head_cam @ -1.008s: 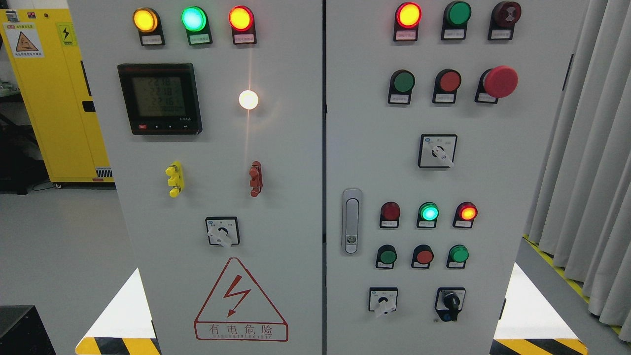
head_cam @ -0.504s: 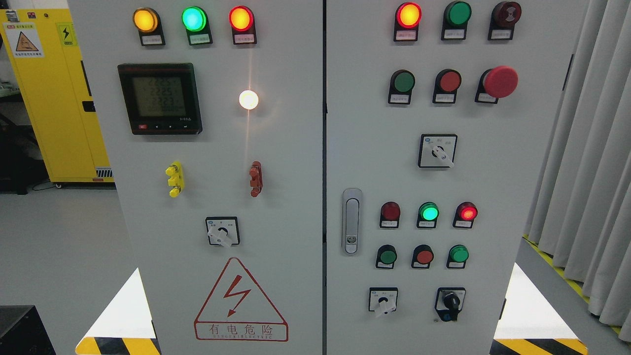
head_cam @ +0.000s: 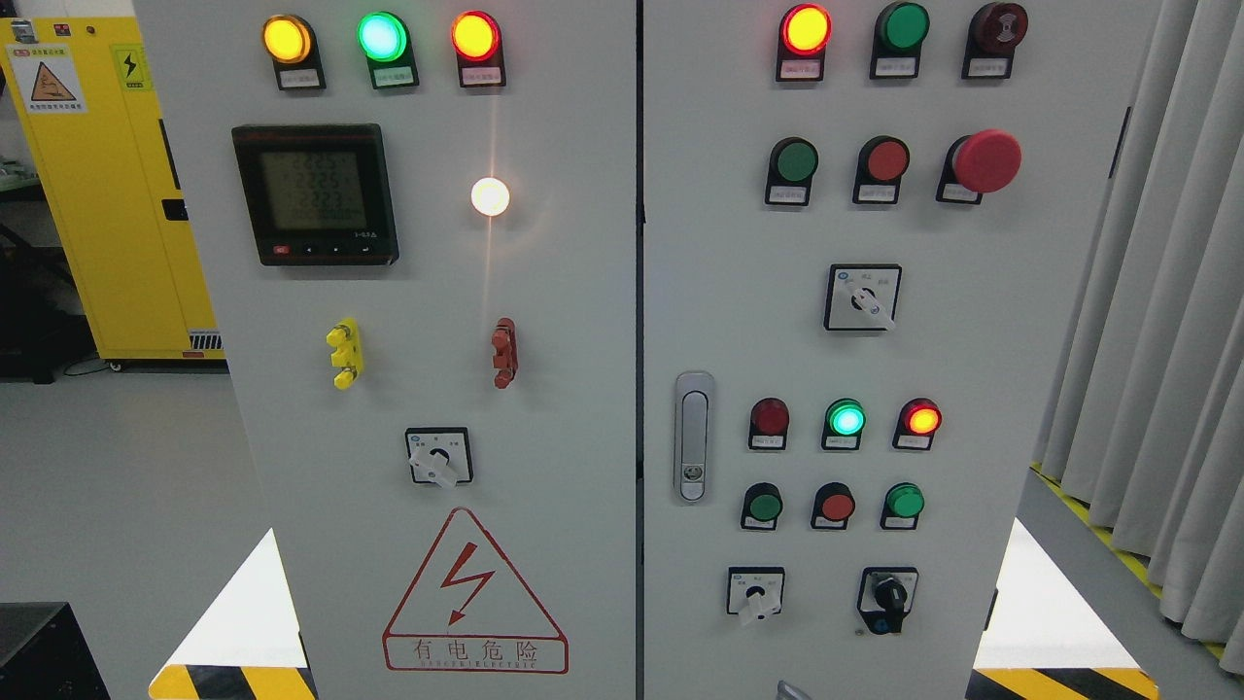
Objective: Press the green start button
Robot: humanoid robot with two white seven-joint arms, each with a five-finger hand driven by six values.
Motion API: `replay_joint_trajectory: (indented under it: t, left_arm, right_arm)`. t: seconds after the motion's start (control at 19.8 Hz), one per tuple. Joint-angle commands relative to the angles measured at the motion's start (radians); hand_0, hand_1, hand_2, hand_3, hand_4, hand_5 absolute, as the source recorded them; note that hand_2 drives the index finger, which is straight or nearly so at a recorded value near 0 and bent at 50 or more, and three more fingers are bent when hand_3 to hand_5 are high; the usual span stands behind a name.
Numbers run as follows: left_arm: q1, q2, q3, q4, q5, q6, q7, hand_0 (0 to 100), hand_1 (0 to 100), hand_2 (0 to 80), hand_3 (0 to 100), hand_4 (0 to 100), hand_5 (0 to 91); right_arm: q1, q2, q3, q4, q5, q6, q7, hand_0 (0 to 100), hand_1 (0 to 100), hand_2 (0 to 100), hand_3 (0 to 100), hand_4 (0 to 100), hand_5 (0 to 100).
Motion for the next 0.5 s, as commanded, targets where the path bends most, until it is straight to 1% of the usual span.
replay_joint_trajectory:
  t: [0.0, 0.05, 0.2, 0.25, 0.4, 0.45]
  left_arm:
    - [0.000, 0.000, 0.000, 0.000, 0.000, 0.000, 0.000, 12, 56, 0.0, 0, 0, 0.0]
    - [0.000, 0.000, 0.000, 0.000, 0.000, 0.000, 0.000, 12, 56, 0.0, 0, 0, 0.0]
    - [0.001, 0.000, 0.000, -0.001, 0.000, 0.000, 0.000, 12, 56, 0.0, 0, 0, 0.0]
    - [0.000, 0.000, 0.000, -0.001, 0.000, 0.000, 0.000, 12, 56, 0.0, 0, 0, 0.0]
    - [0.000, 0.000, 0.000, 0.000, 0.000, 0.000, 0.000, 12, 56, 0.0, 0, 0, 0.0]
    - [0.000, 0.000, 0.000, 0.000, 0.000, 0.000, 0.000, 12, 56, 0.0, 0, 0, 0.0]
  right_arm:
    - [-0.090, 0.033, -0.083, 0.015, 0.309, 0.003, -0.041, 51, 79, 0, 71, 85, 87]
    - [-0.113, 0.033, -0.087, 0.015, 0.342, 0.012, -0.043, 53, 79, 0, 77, 89, 90]
    - [-0.191, 0.028, -0.089, 0.037, 0.413, 0.071, -0.041, 56, 82, 0, 85, 97, 97]
    - [-0.214, 0.027, -0.089, 0.047, 0.416, 0.083, -0.038, 61, 83, 0, 86, 99, 99]
    - [-0.272, 0.025, -0.090, 0.093, 0.436, 0.089, -0.038, 61, 85, 0, 87, 100, 100]
    - [-0.288, 0.025, -0.099, 0.105, 0.445, 0.089, -0.041, 61, 85, 0, 87, 98, 100]
